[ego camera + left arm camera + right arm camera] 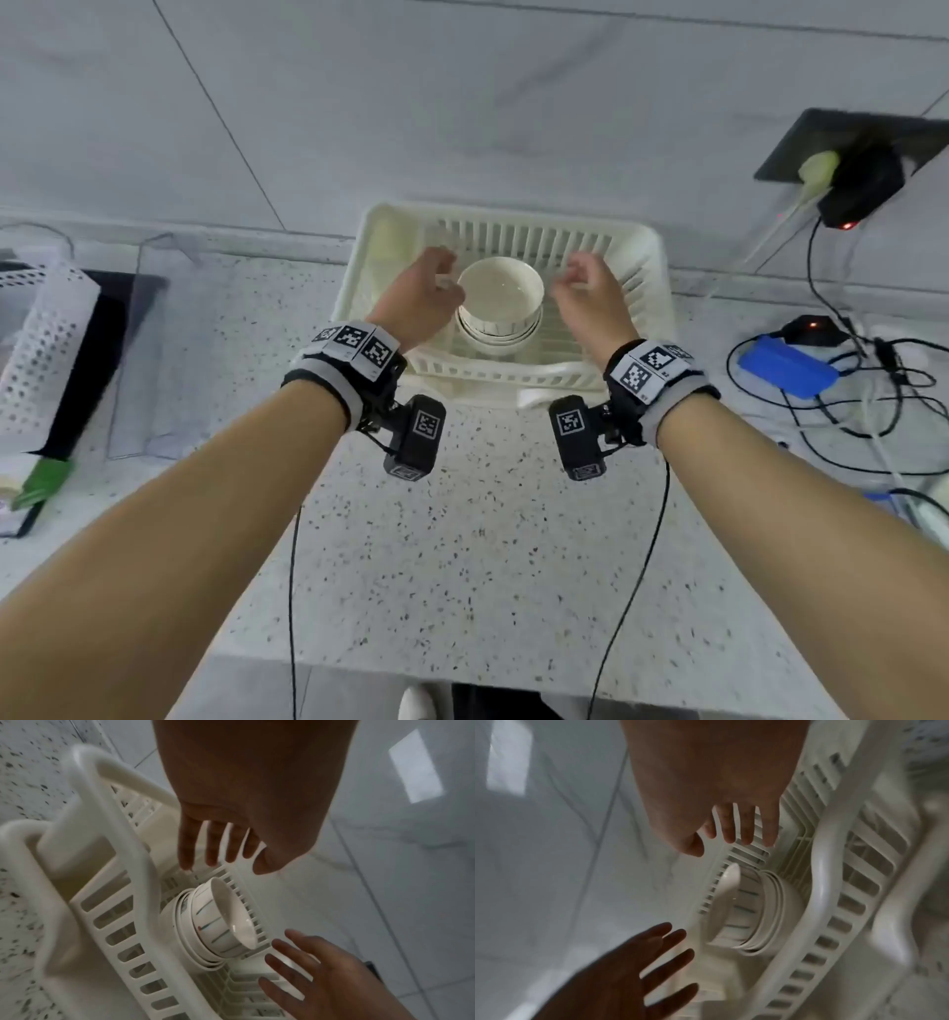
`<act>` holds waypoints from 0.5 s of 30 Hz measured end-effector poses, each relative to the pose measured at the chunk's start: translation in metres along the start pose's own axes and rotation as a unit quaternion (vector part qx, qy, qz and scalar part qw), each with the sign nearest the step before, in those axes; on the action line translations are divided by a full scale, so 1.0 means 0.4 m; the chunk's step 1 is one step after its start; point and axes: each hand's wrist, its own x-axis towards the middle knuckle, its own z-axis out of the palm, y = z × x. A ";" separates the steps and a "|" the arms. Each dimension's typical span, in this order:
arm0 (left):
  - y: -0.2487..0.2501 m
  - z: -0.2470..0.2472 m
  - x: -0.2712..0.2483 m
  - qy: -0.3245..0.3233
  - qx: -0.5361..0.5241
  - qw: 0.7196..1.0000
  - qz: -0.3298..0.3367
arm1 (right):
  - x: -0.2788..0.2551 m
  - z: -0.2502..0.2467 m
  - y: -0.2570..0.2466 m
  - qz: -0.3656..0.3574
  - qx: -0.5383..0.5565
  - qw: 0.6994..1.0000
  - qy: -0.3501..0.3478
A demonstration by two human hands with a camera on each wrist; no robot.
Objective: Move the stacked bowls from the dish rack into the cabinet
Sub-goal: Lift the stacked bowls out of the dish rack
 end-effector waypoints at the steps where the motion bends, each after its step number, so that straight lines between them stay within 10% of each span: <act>1: -0.003 0.013 0.033 -0.012 0.013 0.999 -0.033 | 0.030 0.011 0.008 -0.002 -0.019 1.000 -0.012; 7: -0.032 0.079 0.141 -0.078 -0.074 0.966 -0.233 | 0.132 0.078 0.038 0.109 0.002 0.987 -0.117; 15: -0.052 0.107 0.178 -0.130 -0.186 0.933 -0.278 | 0.184 0.117 0.053 0.252 0.176 0.940 -0.149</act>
